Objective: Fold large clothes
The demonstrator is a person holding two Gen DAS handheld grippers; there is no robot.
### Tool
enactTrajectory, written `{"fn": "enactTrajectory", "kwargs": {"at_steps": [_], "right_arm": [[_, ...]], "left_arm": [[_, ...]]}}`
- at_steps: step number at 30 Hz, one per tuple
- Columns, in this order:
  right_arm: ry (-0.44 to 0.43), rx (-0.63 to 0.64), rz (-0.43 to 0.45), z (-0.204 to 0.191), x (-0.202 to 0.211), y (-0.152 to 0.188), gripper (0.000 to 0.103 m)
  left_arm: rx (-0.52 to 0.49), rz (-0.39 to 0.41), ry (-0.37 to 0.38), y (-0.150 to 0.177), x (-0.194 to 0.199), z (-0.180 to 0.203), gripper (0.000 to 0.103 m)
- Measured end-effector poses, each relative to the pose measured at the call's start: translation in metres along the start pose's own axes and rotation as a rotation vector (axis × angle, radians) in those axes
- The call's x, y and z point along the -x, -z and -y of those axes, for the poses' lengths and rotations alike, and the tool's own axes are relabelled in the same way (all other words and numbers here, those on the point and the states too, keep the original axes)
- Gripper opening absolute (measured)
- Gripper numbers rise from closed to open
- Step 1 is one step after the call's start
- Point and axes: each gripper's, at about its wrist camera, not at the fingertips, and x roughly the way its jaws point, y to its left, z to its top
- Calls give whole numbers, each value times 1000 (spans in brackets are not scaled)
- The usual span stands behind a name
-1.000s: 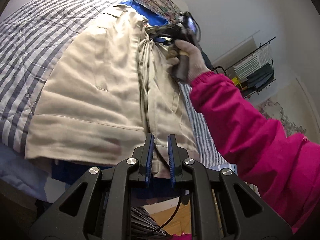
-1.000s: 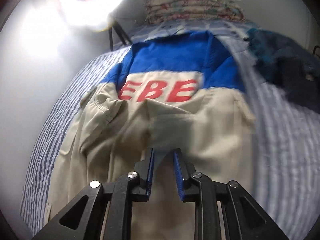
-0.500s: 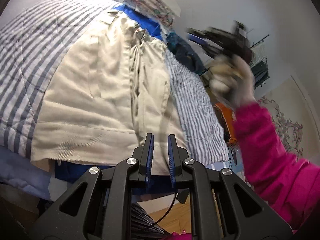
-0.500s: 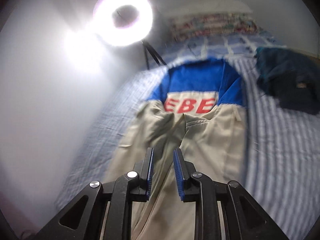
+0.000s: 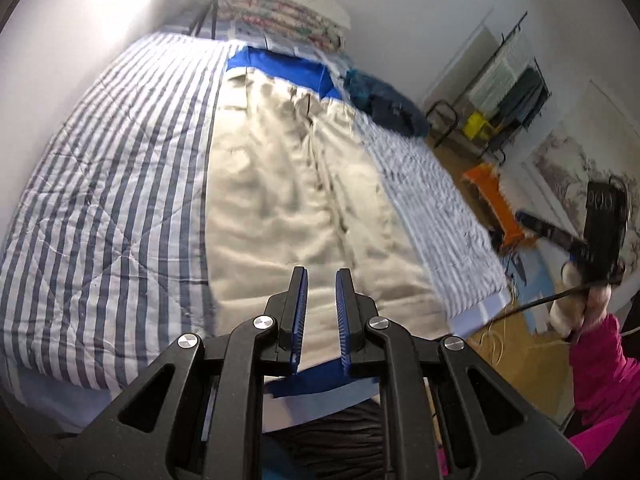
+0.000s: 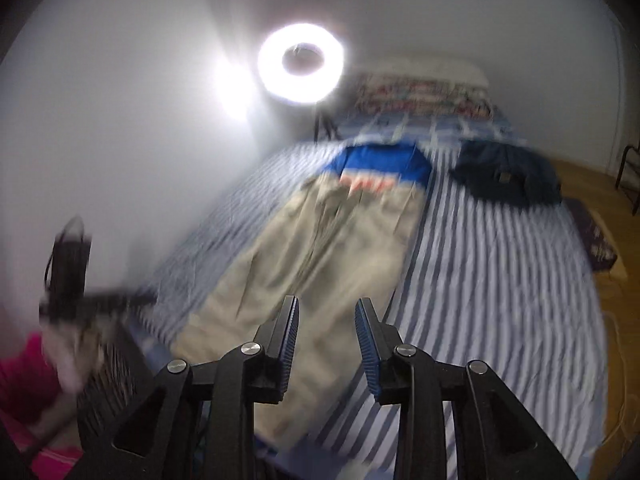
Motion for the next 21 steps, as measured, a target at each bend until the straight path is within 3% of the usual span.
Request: {"fn": "enactTrajectory", "kwargs": {"at_steps": [4, 13, 15, 19, 21], "right_arm": [[-31, 13, -99, -26, -47, 41, 29], [-58, 60, -248, -64, -134, 88, 28], [-25, 90, -266, -68, -148, 101, 29], [-61, 39, -275, -62, -135, 94, 29], [-102, 19, -230, -55, -109, 91, 28]], "left_arm": [[3, -67, 9, 12, -29, -11, 11], [-88, -221, -30, 62, -72, -8, 11], [-106, -202, -31, 70, -72, -8, 11], [-89, -208, -15, 68, -64, -9, 11], [-86, -189, 7, 64, -47, -11, 12]]}}
